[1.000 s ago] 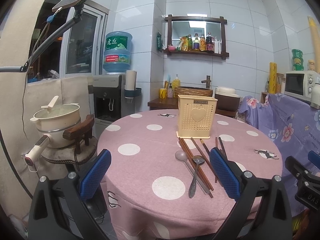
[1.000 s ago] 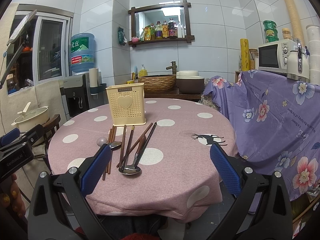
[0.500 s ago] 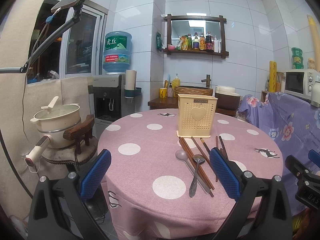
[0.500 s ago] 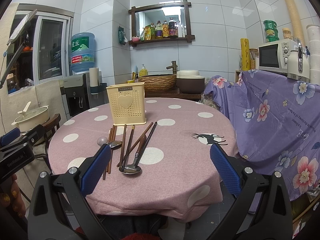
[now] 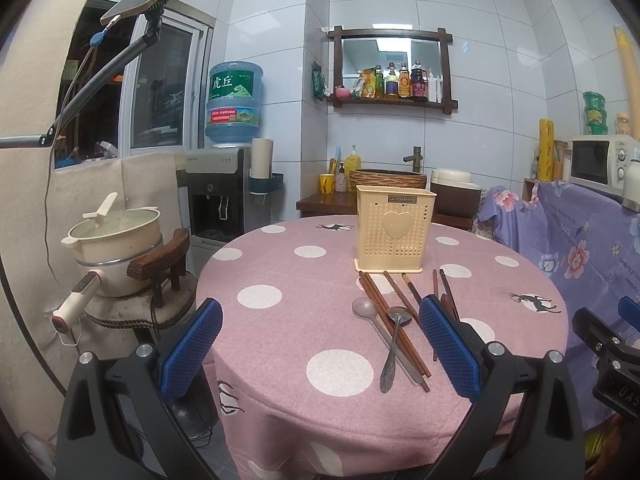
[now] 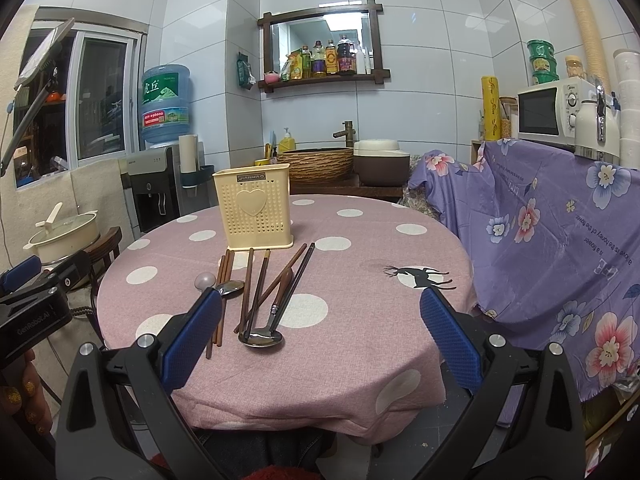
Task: Organize utensils
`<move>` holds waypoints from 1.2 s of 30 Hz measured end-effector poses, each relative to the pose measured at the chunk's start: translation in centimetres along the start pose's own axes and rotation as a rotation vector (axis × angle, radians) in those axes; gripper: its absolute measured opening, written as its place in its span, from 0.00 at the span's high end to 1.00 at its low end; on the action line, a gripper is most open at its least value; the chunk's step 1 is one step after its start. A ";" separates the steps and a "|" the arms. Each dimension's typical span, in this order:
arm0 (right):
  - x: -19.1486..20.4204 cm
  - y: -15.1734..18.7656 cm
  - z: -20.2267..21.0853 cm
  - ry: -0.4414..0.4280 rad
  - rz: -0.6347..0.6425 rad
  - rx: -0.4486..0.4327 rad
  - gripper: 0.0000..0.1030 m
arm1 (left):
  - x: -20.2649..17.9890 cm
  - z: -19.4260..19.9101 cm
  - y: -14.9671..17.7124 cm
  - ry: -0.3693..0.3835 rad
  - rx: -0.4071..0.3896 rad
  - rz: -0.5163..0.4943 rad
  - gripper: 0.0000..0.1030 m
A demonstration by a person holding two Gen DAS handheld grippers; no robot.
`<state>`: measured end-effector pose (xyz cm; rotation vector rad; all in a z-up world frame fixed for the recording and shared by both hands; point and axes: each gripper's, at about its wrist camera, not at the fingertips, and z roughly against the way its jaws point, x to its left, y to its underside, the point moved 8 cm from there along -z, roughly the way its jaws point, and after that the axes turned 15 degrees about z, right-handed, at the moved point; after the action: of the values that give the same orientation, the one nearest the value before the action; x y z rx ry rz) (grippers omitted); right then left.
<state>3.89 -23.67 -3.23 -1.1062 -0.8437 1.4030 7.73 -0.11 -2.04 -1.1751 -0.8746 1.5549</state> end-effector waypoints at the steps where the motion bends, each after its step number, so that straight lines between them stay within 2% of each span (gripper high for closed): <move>1: 0.7 0.0 -0.2 0.000 0.000 0.000 0.05 | 0.0 0.0 0.0 0.000 0.001 0.000 0.05; 36: 1.0 0.4 -0.4 -0.004 0.001 0.009 0.05 | 0.7 0.1 0.2 -0.004 0.009 -0.005 0.05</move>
<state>4.12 -22.82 -3.90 -1.0976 -0.8387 1.4090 7.55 0.50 -2.36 -1.1623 -0.8720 1.5562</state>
